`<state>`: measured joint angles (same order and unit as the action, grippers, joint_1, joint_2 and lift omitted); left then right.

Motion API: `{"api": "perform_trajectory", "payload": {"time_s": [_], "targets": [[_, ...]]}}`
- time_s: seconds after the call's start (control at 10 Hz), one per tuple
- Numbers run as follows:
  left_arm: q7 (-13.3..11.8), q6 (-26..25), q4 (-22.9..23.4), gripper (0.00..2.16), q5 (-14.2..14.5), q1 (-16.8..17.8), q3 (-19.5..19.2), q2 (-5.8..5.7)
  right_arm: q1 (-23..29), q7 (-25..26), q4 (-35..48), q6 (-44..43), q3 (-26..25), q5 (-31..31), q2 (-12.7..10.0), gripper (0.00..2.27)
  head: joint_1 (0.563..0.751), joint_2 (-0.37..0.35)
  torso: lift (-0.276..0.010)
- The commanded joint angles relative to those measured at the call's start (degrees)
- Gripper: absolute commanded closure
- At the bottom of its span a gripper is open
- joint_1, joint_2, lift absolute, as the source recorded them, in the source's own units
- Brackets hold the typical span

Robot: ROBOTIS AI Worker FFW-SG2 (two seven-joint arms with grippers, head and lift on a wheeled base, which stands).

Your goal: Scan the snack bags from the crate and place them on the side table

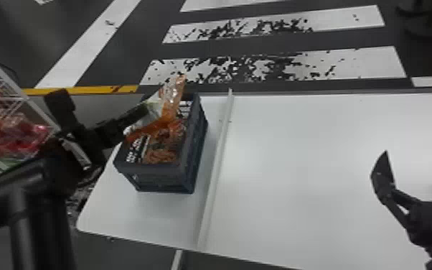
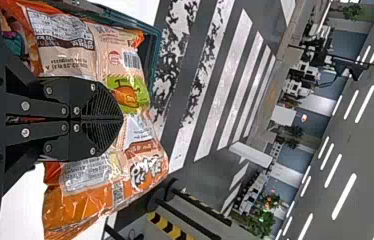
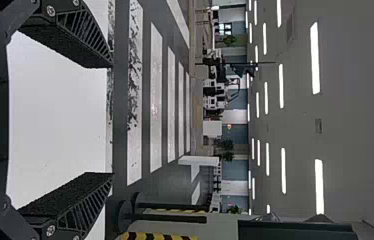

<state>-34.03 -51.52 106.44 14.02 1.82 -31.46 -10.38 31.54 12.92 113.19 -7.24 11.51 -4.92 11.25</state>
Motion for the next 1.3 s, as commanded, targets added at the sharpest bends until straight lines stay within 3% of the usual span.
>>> {"api": "perform_trajectory", "payload": {"time_s": [0.0,0.1,0.3,0.5,0.8,1.0,1.2], "targets": [[0.5,-2.9,5.6,2.13,2.5,-1.6,-0.3,0.45,0.0,0.0,0.2,0.0,0.0,0.0,0.0,0.11,0.695,0.266,-0.05],[0.7,-4.3,8.5,2.13,3.8,-2.5,0.1,1.33,0.1,0.0,0.4,0.0,0.0,0.0,0.0,0.11,0.695,0.258,-0.05],[1.2,-5.9,13.9,2.13,3.8,-3.9,2.7,3.35,0.3,0.0,0.7,0.0,0.0,0.0,0.0,0.11,0.695,0.232,-0.05],[1.6,-7.2,16.7,2.13,3.0,-4.5,8.3,5.64,0.3,0.0,0.9,0.0,0.0,0.0,0.0,0.11,0.695,0.178,-0.05],[1.9,-6.1,16.3,2.13,-2.3,-4.7,20.6,9.5,0.3,0.1,1.1,0.0,0.0,0.0,0.0,0.11,0.695,0.068,-0.05],[3.3,-3.1,13.1,2.13,-6.4,-5.2,29.4,10.53,0.3,0.1,1.1,-0.2,-0.1,-0.1,0.0,0.11,0.695,-0.009,-0.05],[5.2,0.2,9.2,2.13,-8.0,-5.5,36.2,10.53,0.2,0.1,1.0,-0.2,-0.1,-0.2,0.0,0.11,0.695,-0.098,-0.05]]}}
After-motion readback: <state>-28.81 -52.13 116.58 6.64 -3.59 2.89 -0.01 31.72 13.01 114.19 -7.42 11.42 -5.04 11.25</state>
